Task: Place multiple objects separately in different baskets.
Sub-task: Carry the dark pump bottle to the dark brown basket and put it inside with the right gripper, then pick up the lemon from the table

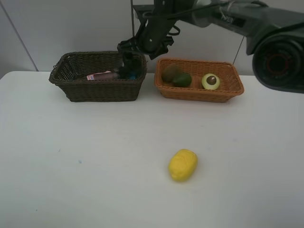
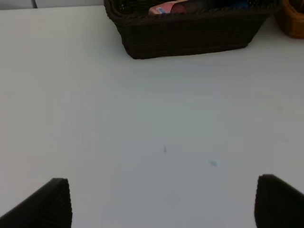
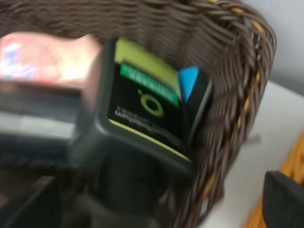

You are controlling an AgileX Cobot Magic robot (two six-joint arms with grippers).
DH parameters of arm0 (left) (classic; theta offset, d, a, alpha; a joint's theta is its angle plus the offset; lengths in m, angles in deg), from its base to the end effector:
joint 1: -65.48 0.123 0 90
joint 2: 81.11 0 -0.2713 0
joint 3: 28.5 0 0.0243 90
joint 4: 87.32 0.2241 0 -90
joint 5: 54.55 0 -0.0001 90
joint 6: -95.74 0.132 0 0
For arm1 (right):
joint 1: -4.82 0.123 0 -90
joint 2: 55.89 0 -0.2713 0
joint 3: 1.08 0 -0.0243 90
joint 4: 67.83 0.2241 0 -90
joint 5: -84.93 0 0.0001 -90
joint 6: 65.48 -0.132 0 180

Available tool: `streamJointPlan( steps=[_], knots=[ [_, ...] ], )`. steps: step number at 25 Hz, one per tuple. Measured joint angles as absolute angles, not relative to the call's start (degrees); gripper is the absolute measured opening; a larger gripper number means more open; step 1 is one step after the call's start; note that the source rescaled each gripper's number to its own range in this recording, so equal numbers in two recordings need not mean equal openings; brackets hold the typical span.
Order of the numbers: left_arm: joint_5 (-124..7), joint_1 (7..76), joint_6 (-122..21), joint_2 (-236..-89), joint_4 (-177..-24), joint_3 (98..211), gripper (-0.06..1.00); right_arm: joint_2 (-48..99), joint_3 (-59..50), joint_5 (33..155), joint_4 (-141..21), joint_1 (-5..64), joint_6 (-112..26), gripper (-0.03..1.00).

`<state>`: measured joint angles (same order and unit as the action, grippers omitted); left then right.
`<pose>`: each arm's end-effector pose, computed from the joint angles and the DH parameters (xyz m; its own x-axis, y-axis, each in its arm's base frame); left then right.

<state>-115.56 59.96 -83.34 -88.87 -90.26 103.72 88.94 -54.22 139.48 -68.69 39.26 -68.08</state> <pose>0.0195 -0.0078 0.2475 -0.4456 0.0342 -0.8946 0.1321 0.9908 -0.0279 0.4296 0.2926 0.1872 -0.7057 -0.4395 -0.5558 -0.5344 0.8452 0.0102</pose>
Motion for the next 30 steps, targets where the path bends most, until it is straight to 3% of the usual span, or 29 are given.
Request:
streamJointPlan(
  steps=[6, 16, 30],
  knots=[
    [-115.6, 59.4, -83.3, -88.9, -90.3, 103.7, 1.00, 80.6, -54.6, 153.8, -68.9, 40.2, -69.7, 1.00],
    [-115.6, 59.4, -83.3, -88.9, -90.3, 103.7, 1.00, 67.0, -49.2, 154.7, -70.2, 40.2, -71.4, 1.00],
    [-115.6, 59.4, -83.3, -88.9, -90.3, 103.7, 1.00, 46.4, 7.7, 153.6, -64.7, 44.5, -79.5, 1.00]
  ],
)
